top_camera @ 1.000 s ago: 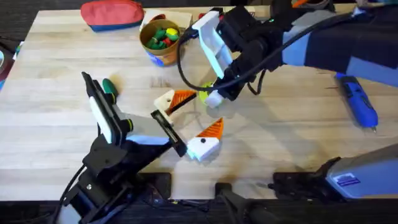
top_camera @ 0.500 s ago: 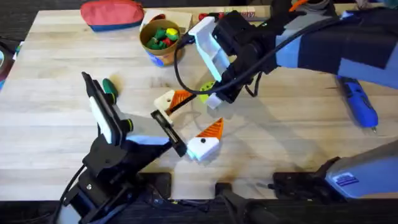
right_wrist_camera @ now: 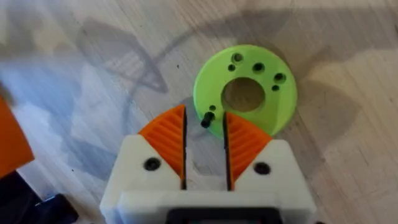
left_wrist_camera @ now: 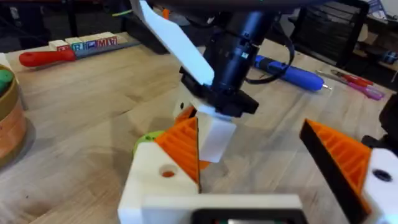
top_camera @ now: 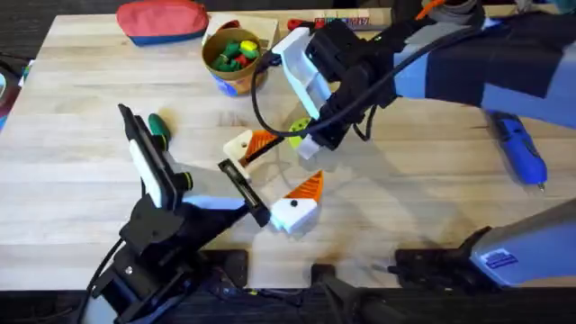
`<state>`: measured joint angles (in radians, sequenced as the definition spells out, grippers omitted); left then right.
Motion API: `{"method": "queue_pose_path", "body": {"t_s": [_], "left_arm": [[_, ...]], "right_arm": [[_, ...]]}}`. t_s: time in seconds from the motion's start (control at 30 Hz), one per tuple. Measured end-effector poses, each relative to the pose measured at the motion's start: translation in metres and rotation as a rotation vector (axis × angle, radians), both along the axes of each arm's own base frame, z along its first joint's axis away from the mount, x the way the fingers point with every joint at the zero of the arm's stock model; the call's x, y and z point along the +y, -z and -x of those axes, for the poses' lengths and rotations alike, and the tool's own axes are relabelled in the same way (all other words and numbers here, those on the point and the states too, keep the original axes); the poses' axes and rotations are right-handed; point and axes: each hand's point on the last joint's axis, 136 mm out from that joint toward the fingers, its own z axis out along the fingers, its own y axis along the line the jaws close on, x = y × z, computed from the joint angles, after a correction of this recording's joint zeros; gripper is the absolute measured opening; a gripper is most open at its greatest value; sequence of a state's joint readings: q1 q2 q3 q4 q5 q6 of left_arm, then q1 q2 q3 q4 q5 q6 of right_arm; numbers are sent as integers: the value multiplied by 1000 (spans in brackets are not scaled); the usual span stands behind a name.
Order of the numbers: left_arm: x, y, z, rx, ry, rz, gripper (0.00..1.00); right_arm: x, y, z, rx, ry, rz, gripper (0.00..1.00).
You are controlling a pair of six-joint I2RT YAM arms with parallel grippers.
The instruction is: Pick up the gripper from the table and insert it into the empty holder that is missing its gripper. Then pick up a screw, insert it into the mounting hole, and use the screwdriver to tighten it. Finally, clean up the table by picking up the vegetable and placing it into the bucket.
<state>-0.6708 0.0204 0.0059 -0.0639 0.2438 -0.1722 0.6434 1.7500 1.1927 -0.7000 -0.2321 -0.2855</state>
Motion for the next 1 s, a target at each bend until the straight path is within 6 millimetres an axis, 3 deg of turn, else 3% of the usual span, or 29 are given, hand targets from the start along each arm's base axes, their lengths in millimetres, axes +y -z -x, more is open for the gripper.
{"method": "queue_pose_path", "body": {"t_s": [0.2, 0.4, 0.5, 0.83, 1.0], "left_arm": [[0, 0, 0, 0, 0, 0, 988], [0, 0, 0, 0, 0, 0, 988], [0, 0, 0, 0, 0, 0, 987], [0, 0, 0, 0, 0, 0, 987], [0, 0, 0, 0, 0, 0, 988]], "right_arm": [[0, 4, 0, 8, 0, 7, 314], [0, 4, 0, 8, 0, 7, 157], [-1, 4, 0, 8, -1, 8, 12], [-11, 0, -2, 26, 24, 28, 4], [-23, -32, -24, -30, 86, 1, 3]]}}
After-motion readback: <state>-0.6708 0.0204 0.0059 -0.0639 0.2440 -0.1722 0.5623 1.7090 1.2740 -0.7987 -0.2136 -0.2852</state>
